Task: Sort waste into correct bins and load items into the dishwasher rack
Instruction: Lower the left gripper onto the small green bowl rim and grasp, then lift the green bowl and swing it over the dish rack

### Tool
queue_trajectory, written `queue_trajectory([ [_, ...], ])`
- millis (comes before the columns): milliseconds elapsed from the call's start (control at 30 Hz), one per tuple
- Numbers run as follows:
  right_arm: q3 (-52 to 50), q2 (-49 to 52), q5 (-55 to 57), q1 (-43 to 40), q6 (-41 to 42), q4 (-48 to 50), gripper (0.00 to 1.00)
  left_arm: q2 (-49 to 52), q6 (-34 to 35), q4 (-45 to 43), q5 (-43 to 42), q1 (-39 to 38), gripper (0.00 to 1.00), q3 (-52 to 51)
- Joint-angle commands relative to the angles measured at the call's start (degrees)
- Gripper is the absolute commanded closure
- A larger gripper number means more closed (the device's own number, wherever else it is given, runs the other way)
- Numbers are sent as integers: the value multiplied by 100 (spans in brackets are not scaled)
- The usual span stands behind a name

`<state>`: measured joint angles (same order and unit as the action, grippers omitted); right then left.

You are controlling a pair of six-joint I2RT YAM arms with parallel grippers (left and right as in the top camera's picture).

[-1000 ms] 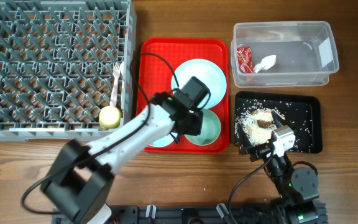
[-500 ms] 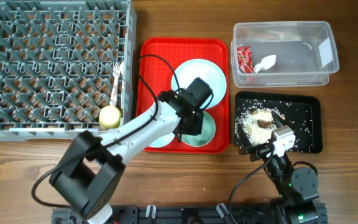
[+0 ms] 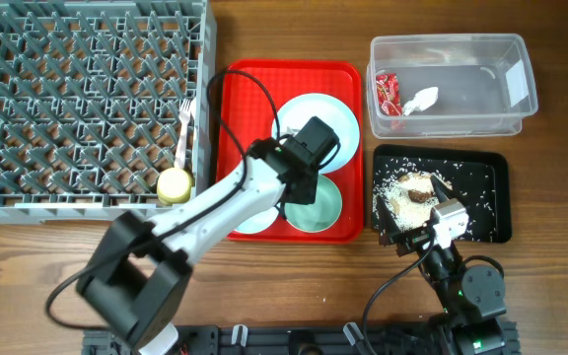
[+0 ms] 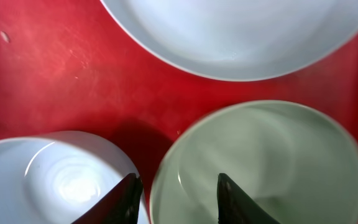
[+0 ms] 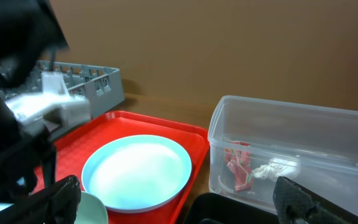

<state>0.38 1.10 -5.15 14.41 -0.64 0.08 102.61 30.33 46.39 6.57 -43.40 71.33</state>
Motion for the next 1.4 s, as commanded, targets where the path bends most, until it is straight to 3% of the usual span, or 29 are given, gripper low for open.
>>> queue_trajectory([
  [0, -9, -83, -87, -31, 79, 33, 0, 470, 13, -57, -229, 11, 60, 68],
  [200, -9, -83, -90, -31, 81, 35, 0, 439, 13, -74, -1115, 11, 63, 70],
  [333, -9, -83, -90, -31, 79, 35, 0, 354, 13, -50, -1150, 11, 71, 70],
  [467, -9, -83, -87, -31, 79, 35, 0, 179, 13, -72, -1145, 24, 70, 70],
  [567, -9, -83, -90, -31, 79, 35, 0, 76, 15, -74, -1147, 57, 96, 70],
  [800, -9, -83, -87, -31, 79, 33, 0, -201, 7, 203, -1167, 363, 97, 142],
  [900, -9, -83, -87, -31, 79, 33, 0, -516, -293, 612, -1088, 684, 96, 516],
  [1233, -9, -83, -87, -31, 79, 35, 0, -1036, -1117, 1834, 1563, 1294, 96, 2188],
  [1367, -9, -83, -90, -31, 81, 35, 0, -1005, -1043, 2059, 3530, 1298, 96, 2201],
])
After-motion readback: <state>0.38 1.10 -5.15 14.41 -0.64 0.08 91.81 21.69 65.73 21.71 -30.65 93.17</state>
